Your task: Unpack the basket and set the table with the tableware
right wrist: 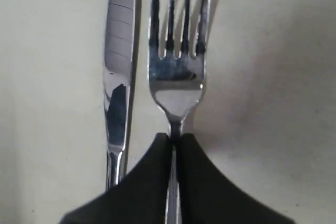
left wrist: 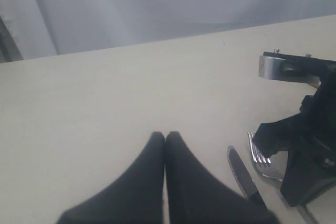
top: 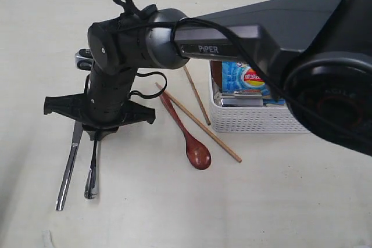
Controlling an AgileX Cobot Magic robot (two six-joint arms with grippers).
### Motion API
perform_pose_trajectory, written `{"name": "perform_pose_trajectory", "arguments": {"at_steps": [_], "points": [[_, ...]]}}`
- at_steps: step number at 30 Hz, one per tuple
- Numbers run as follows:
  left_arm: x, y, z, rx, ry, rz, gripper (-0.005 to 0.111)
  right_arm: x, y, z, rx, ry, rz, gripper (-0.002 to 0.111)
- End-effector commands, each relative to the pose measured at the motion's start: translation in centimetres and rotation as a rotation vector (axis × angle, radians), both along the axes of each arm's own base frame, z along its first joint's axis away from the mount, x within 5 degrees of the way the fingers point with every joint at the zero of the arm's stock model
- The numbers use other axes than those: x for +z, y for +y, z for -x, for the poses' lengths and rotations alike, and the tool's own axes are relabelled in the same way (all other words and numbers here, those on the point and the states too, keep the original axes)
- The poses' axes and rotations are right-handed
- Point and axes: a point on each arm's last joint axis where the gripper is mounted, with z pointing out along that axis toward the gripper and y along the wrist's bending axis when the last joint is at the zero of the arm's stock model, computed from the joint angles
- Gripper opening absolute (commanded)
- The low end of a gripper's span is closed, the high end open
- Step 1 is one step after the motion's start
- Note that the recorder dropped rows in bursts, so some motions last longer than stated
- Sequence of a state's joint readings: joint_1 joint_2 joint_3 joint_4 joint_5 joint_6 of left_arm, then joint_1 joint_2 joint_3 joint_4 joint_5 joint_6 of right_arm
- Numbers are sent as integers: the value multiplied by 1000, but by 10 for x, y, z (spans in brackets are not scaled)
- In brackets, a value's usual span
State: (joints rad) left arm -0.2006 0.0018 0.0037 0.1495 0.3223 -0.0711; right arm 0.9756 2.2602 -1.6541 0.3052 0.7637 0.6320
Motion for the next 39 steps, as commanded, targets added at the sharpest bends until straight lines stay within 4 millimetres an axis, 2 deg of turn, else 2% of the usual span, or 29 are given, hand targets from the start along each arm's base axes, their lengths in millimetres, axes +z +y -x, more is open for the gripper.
{"name": "perform_pose_trajectory", "arguments": {"at_steps": [1, 9, 21, 23, 28, 29, 32, 35, 39], "points": [[1, 0, 0, 1, -6, 1, 0, -5, 2, 3, -61, 33, 1, -1], [1, 0, 0, 1, -6, 1, 0, -5, 9, 15, -29, 27, 5, -1], [1, 0, 0, 1, -6, 1, 0, -6, 7, 13, 19, -14, 31, 0], [1, 0, 0, 1, -7, -1, 0, -6, 7, 13, 21, -14, 33, 9], [1, 0, 0, 1, -7, -1, 0, -5, 8, 13, 16, -20, 19, 45], [1, 0, 0, 1, -7, -1, 0, -5, 8, 13, 16, -20, 20, 48], [1, 0, 0, 1, -7, -3, 0, 3, 5, 10, 28, -35, 11, 49], [1, 0, 0, 2, -8, -8, 0, 23, -5, 2, 56, -67, 17, 49], [1, 0, 0, 2, -8, -8, 0, 68, -31, -10, 79, -139, 72, 49]]}}
